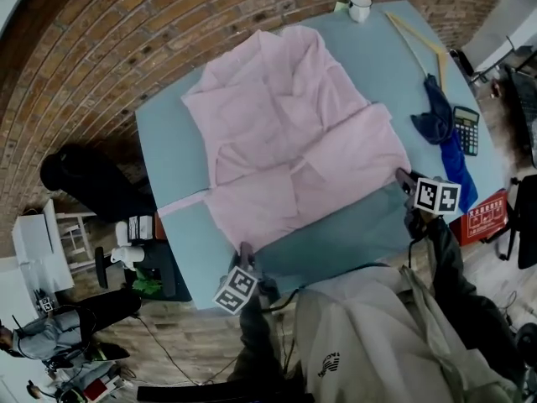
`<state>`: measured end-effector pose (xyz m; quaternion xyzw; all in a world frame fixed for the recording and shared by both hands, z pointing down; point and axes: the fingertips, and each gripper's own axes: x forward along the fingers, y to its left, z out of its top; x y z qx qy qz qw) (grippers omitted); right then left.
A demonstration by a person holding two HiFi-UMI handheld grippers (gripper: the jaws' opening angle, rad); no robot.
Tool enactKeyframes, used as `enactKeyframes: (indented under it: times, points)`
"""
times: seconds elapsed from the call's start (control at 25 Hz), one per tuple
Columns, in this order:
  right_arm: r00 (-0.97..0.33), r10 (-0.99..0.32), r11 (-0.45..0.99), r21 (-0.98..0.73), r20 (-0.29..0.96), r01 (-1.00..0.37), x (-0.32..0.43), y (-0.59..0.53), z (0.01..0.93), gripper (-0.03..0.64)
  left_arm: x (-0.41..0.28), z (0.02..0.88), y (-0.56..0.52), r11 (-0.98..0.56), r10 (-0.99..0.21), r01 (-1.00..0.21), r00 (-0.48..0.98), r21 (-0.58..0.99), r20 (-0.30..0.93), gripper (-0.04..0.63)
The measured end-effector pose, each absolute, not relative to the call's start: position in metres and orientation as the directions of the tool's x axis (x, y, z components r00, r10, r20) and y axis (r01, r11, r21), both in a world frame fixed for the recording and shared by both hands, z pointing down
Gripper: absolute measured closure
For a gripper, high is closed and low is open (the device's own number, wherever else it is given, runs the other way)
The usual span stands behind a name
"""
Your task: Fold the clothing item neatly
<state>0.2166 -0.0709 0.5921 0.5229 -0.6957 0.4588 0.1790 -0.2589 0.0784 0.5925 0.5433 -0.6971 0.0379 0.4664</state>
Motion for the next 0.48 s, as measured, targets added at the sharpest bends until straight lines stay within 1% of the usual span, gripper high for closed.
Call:
enactKeyframes:
  times: [0.2,0.36,0.48]
  points:
    - [-0.448,-0.536,0.074,-0.489,0.715,-0.869,0.232,-0.012,0.577,0.565,-0.25,0.575,0.13,0.443,-0.724,-0.726,0.056,0.525,0.688,0.537]
    - [-0.467,-0.502,0.091,-0.492,0.728,-0.866,0.249,0.038,0.572,0.565,-0.232,0.569,0.18,0.46,-0.704,-0.719,0.06,0.52,0.707,0.537]
    - [-0.482,-0.478,0.1,-0.5,0.734,-0.86,0.259,0.07,0.566,0.565,-0.218,0.565,0.215,0.48,-0.694,-0.691,0.076,0.54,0.716,0.537]
